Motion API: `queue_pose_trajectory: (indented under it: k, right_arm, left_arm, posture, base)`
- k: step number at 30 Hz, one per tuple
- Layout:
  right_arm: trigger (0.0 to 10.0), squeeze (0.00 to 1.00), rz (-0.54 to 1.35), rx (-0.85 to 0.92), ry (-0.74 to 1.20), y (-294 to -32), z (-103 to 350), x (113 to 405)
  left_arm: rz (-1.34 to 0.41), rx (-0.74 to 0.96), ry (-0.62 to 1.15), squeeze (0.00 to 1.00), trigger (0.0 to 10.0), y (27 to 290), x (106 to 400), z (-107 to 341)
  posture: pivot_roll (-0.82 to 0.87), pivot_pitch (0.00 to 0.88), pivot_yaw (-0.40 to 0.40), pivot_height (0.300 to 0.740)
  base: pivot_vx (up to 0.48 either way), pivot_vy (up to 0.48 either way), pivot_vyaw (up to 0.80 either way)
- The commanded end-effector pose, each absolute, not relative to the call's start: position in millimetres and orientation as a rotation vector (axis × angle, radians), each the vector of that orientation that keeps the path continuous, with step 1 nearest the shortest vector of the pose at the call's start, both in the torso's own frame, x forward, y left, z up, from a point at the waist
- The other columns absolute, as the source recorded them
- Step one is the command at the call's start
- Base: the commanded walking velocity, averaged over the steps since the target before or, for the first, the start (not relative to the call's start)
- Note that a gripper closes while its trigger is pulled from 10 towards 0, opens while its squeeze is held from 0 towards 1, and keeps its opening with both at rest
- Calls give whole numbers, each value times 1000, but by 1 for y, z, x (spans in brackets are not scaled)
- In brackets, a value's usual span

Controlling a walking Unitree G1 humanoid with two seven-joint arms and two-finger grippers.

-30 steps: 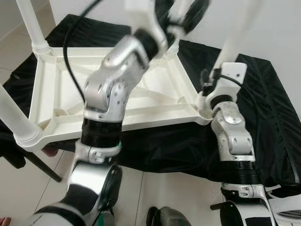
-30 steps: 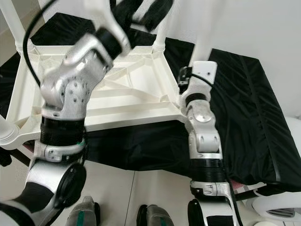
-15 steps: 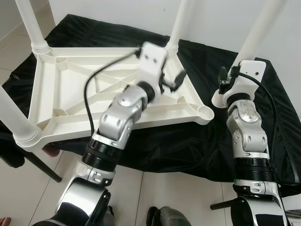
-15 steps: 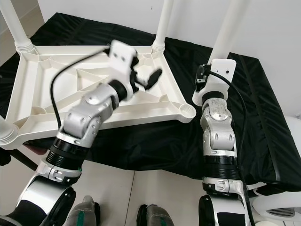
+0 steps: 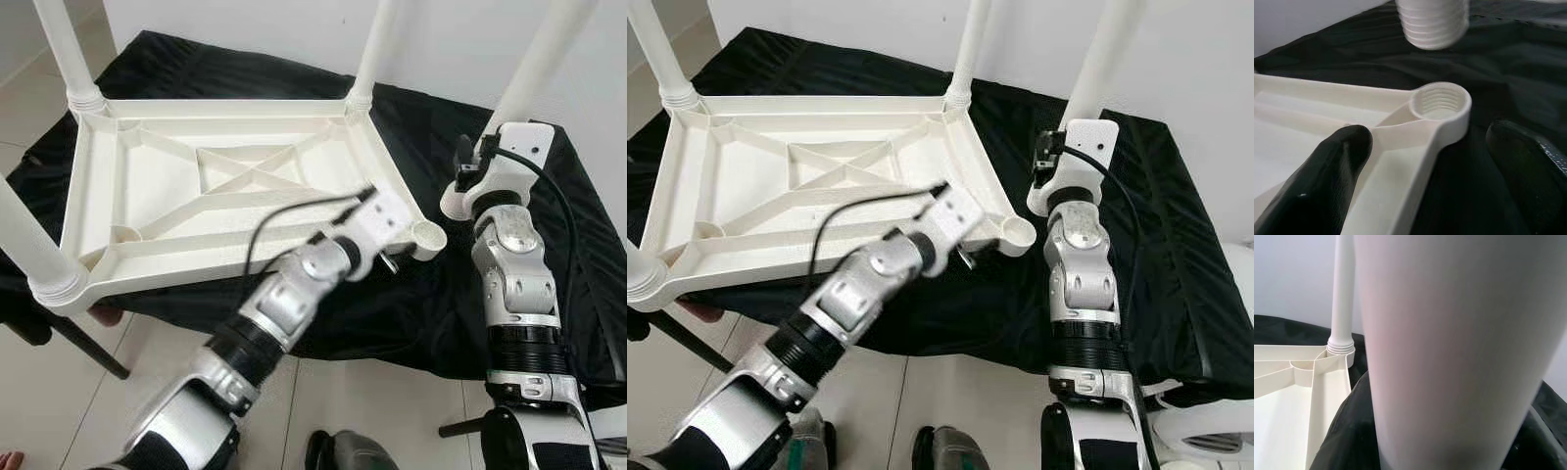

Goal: Building children table

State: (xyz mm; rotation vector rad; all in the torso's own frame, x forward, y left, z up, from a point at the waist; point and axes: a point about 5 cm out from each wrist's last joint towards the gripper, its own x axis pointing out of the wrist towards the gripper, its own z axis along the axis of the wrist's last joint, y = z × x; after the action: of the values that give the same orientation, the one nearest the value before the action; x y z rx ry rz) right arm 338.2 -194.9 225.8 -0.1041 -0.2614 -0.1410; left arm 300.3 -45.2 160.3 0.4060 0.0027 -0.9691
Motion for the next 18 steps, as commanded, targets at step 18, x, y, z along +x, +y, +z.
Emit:
queue_pose_trajectory:
  k: [18]
  right_arm:
    - [10000, 0, -161, -103, -290, -201, 231, 338]
  left_arm:
    - [-938, 492, 79, 0, 10000, -65, 313, 141]
  posture:
    - [19, 40, -96, 740]
  base:
    - [0, 0, 0]
